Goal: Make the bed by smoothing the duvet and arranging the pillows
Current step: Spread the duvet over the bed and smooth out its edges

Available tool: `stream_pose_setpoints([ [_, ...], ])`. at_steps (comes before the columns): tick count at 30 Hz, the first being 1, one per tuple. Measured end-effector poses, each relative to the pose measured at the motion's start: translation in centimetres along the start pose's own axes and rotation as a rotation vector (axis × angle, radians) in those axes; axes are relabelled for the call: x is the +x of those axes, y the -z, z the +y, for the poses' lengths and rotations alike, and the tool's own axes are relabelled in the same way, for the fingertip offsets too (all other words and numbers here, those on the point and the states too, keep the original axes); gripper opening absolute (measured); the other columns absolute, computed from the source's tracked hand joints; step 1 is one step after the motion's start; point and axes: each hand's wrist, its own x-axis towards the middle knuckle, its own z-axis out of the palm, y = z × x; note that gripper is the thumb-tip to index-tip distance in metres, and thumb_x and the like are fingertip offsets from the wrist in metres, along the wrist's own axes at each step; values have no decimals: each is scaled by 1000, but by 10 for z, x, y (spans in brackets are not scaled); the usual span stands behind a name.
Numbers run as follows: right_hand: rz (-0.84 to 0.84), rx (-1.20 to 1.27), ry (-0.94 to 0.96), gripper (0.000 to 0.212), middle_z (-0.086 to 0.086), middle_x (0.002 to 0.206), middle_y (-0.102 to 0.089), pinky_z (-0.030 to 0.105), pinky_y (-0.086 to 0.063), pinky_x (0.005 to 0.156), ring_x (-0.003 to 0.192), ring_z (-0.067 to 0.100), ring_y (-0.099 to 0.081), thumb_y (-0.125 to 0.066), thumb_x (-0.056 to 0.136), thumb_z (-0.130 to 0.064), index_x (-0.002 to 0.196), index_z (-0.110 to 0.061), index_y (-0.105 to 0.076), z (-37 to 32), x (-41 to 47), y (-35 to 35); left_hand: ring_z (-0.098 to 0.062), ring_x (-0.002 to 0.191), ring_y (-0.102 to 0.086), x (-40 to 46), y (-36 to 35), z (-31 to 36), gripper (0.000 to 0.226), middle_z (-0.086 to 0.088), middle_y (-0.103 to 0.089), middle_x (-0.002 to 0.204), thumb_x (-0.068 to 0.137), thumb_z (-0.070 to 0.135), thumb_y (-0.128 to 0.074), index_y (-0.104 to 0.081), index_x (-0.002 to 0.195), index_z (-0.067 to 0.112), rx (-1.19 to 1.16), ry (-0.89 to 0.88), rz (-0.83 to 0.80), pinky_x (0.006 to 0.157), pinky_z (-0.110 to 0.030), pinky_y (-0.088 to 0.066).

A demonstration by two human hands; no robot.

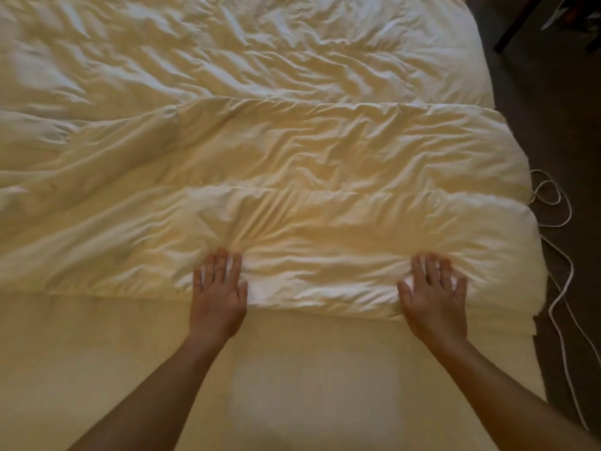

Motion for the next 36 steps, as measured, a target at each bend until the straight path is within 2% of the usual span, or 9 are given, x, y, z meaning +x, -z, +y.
stream_pose_setpoints([
  [3,-40,242,-83,63,5,167,-7,51,1,122,154,22,1,-28,103,-48,159,-23,-15,-27,-24,33,-23,153,-1,-32,28,18,74,-5,-3,166,89,50,-2,-14,158,26,-136,20,-9,122,-46,0],
  [7,-2,534,31,59,1,166,-12,44,5,121,154,15,0,-36,104,-41,158,-24,-21,-77,-68,67,-15,153,4,-74,56,25,64,2,1,166,95,47,-14,-20,157,30,-352,31,29,123,-42,0],
  [12,-51,715,131,54,-3,165,-19,39,5,123,152,9,-4,-39,104,-38,155,-25,-28,-142,-112,81,-16,152,-9,-104,74,-9,58,2,-9,166,98,44,-23,-28,154,30,-496,107,83,123,-41,-12],
  [16,-98,755,208,51,-5,162,-27,37,4,123,152,7,-8,-39,104,-38,153,-28,-31,-202,-132,82,-18,150,-15,-113,77,-61,48,2,-14,165,105,34,-35,-32,152,28,-562,159,105,121,-40,-19],
  [24,-105,775,280,50,-6,158,-34,39,-1,125,150,8,-16,-39,105,-39,152,-26,-33,-363,-179,72,-16,148,-19,-118,93,-201,47,3,-22,162,103,32,-37,-36,150,26,-658,190,157,117,-35,-22],
  [27,-60,846,259,51,-6,153,-41,48,-16,123,146,13,-28,-39,102,-43,150,-25,-38,-433,-199,65,-14,148,-19,-115,112,-260,47,3,-23,161,103,34,-35,-37,150,26,-667,149,173,117,-34,-22],
  [29,-45,898,258,57,-6,151,-44,48,-25,119,144,11,-32,-37,97,-49,148,-24,-40,-478,-212,64,-14,147,-22,-112,129,-297,51,3,-27,160,100,40,-30,-40,148,26,-657,132,187,117,-35,-23],
  [32,-20,939,264,60,-6,149,-45,48,-27,118,141,9,-35,-36,94,-50,147,-23,-42,-530,-224,61,-16,146,-26,-102,152,-341,57,-1,-32,157,94,41,-28,-45,145,21,-628,116,196,117,-35,-22],
  [36,18,946,279,64,-8,149,-45,48,-29,117,141,8,-36,-34,92,-56,148,-24,-42,-566,-214,63,-19,143,-30,-69,177,-373,56,-5,-37,154,92,39,-30,-51,140,18,-582,66,201,116,-36,-24],
])
